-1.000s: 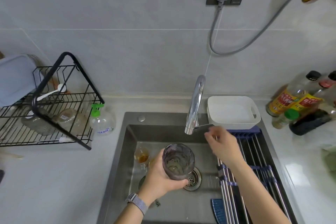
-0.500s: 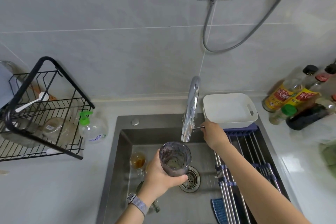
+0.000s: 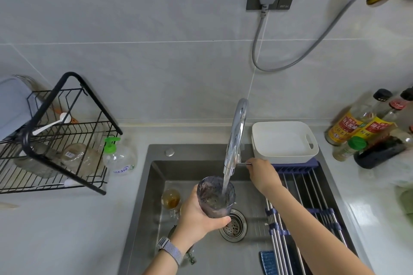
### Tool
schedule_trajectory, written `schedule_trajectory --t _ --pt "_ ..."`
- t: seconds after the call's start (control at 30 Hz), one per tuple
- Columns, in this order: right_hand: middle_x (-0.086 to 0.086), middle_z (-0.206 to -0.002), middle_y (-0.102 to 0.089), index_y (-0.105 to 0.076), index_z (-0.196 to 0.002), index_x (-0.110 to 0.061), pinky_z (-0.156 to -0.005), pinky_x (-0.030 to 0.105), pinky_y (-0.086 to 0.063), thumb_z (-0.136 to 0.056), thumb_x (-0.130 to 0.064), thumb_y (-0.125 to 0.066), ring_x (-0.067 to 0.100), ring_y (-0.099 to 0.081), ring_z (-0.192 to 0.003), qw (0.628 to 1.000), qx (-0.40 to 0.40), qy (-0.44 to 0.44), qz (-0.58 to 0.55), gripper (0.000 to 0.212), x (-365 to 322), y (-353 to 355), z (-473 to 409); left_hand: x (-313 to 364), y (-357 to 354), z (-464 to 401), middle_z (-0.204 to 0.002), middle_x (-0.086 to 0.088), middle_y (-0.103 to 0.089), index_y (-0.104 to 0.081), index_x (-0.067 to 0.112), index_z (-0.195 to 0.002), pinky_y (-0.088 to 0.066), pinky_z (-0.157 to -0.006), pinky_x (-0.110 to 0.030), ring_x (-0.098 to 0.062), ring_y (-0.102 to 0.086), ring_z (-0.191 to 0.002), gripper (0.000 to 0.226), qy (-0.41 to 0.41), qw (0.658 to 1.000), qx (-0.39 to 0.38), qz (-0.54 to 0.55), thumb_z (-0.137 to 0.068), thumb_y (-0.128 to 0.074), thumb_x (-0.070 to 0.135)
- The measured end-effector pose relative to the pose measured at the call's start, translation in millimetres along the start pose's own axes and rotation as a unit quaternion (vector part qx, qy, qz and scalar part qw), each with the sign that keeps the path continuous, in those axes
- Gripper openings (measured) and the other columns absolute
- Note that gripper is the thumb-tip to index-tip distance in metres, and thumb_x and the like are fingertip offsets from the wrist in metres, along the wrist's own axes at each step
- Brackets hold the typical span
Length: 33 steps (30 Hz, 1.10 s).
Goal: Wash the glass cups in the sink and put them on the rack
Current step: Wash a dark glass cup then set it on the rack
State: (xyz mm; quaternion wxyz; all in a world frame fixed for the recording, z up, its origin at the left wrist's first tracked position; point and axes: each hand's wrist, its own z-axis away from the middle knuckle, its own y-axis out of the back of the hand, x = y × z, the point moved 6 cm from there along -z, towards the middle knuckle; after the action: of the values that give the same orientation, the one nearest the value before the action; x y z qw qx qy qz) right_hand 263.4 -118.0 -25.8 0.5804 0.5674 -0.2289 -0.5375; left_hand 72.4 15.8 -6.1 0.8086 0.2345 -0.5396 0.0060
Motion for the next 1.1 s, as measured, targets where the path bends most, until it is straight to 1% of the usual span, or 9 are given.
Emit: schedule_trajectory --t 0.1,0.23,0.3,0.4,0.57,0.63,0.77,0.9,1.1 --pt "0.005 -0.144 -0.048 -0.042 -0.143 -0.013 -0.103 0.040 -0.043 -0.097 -0.027 -0.052 0.027 -0.039 -0.133 0.999 0.026 0.014 0.021 0.049 -2 0 13 5 0 4 -0.108 0.022 -0.061 -0.050 0.034 -0.115 -0.044 -0.072 0.000 0.011 -0.056 -0.098 0.079 0.004 1.000 0.006 0.004 -0.050 -0.094 0.033" --pt "0.008 -0.140 -0.050 -0.047 -0.137 -0.009 -0.111 0.042 -0.036 -0.092 -0.016 -0.058 0.028 -0.040 -0.132 0.972 0.165 0.018 -0.166 0.047 -11 10 54 7 2 7 -0.106 0.021 -0.062 -0.052 0.035 -0.109 -0.043 -0.071 0.001 0.013 -0.058 -0.095 0.074 0.017 1.000 0.006 0.011 -0.049 -0.095 0.028" --pt "0.003 -0.132 -0.057 -0.053 -0.130 -0.018 -0.105 0.039 -0.042 -0.094 -0.017 -0.057 0.019 -0.050 -0.123 0.913 0.125 -0.048 -0.385 0.036 -8 -4 78 10 1 8 -0.108 0.022 -0.062 -0.052 0.036 -0.109 -0.045 -0.073 -0.003 0.007 -0.058 -0.098 0.076 0.023 1.000 0.004 0.005 -0.045 -0.094 0.036" --pt "0.005 -0.122 -0.066 -0.060 -0.118 -0.025 -0.099 0.041 -0.048 -0.098 -0.029 -0.051 0.021 -0.063 -0.111 0.776 -0.049 -0.118 -0.618 0.022 -21 -40 109 10 -1 9 -0.105 0.019 -0.067 -0.057 0.036 -0.106 -0.051 -0.081 -0.012 0.001 -0.063 -0.099 0.075 0.033 0.999 0.000 0.002 -0.040 -0.092 0.040" --pt "0.018 -0.114 -0.070 -0.064 -0.118 -0.008 -0.096 0.044 -0.045 -0.094 -0.045 -0.038 0.033 -0.063 -0.110 0.626 -0.187 -0.163 -0.740 0.051 -46 -60 132 7 -6 12 -0.103 0.014 -0.071 -0.062 0.032 -0.106 -0.057 -0.088 -0.028 -0.002 -0.067 -0.098 0.074 0.051 0.999 -0.018 0.005 -0.039 -0.092 0.040" --pt "0.020 -0.117 -0.068 -0.063 -0.120 -0.007 -0.096 0.046 -0.049 -0.084 -0.050 -0.042 0.034 -0.062 -0.113 0.618 -0.200 -0.148 -0.746 0.060 -46 -62 135 4 -8 15 -0.101 0.013 -0.073 -0.064 0.029 -0.105 -0.057 -0.088 -0.030 -0.001 -0.068 -0.095 0.071 0.065 0.997 -0.021 0.020 -0.041 -0.093 0.036" --pt "0.017 -0.112 -0.071 -0.065 -0.117 -0.006 -0.075 0.033 -0.058 -0.080 -0.045 -0.049 0.027 -0.069 -0.102 0.621 -0.225 -0.134 -0.739 0.055 -51 -68 147 -3 -11 22 -0.096 0.012 -0.075 -0.066 0.025 -0.102 -0.058 -0.086 -0.029 -0.003 -0.070 -0.091 0.071 0.113 0.993 -0.025 0.032 -0.039 -0.092 0.046" --pt "0.017 -0.118 -0.068 -0.063 -0.121 -0.007 -0.101 0.049 -0.047 -0.068 -0.052 -0.078 0.031 -0.065 -0.111 0.625 -0.239 -0.128 -0.732 0.071 -57 -74 155 -11 -13 22 -0.096 0.013 -0.074 -0.067 0.028 -0.100 -0.058 -0.085 -0.029 -0.004 -0.070 -0.091 0.069 0.144 0.988 -0.048 -0.001 -0.041 -0.088 0.056" --pt "0.017 -0.114 -0.069 -0.060 -0.124 -0.007 -0.098 0.053 -0.048 -0.074 -0.041 -0.073 0.033 -0.067 -0.107 0.643 -0.253 -0.173 -0.702 0.062 -58 -84 158 -22 -16 13 -0.081 0.010 -0.075 -0.074 0.023 -0.087 -0.059 -0.080 -0.033 -0.008 -0.072 -0.079 0.059 0.170 0.981 -0.070 -0.063 -0.043 -0.081 0.063"
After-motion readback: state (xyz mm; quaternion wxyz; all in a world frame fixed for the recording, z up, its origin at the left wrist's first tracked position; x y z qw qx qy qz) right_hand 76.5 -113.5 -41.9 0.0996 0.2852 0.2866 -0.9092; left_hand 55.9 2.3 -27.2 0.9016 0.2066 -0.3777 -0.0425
